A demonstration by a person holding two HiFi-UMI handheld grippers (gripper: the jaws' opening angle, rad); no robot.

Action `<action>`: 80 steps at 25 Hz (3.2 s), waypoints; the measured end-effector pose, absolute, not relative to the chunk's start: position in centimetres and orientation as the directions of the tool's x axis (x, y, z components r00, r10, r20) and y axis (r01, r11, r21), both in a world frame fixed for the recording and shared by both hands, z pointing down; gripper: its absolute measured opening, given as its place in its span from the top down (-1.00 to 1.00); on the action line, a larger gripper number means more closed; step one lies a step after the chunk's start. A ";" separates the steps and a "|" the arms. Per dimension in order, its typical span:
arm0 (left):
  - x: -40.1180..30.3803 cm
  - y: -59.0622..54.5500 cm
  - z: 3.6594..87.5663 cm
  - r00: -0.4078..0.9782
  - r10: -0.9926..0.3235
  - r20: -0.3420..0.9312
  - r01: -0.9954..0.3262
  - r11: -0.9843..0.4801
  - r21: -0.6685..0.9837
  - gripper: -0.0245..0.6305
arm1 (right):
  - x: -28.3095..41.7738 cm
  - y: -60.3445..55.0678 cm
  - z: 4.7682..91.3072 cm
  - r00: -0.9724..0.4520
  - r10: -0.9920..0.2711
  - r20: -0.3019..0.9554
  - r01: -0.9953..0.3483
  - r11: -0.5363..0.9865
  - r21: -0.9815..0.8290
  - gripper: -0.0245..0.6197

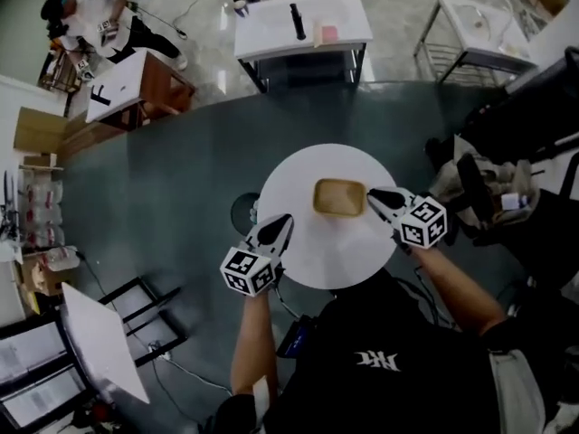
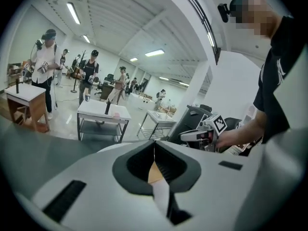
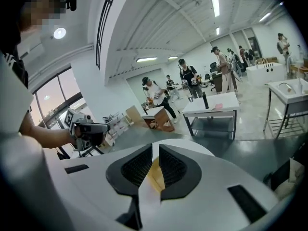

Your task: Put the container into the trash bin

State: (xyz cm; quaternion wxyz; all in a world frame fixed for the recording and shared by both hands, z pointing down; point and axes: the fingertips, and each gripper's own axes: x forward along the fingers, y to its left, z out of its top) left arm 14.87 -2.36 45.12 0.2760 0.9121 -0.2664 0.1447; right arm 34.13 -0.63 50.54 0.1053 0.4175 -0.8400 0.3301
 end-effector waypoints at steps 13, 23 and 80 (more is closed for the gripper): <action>18.8 -6.7 57.4 0.772 -0.200 0.604 -0.581 -0.610 0.540 0.59 | 36.8 -0.9 61.8 -0.532 -0.579 0.617 -0.806 0.123 -0.579 0.49; 19.9 -6.9 63.5 0.686 -0.105 0.720 -0.646 -0.545 0.535 0.56 | 36.1 0.7 67.3 -0.538 -0.510 0.671 -0.776 -0.010 -0.630 0.49; -12.9 8.3 47.8 0.601 -0.605 0.522 -0.798 -0.421 0.431 0.87 | 2.9 5.0 47.6 -0.687 -0.586 0.430 -0.727 0.536 -0.430 0.77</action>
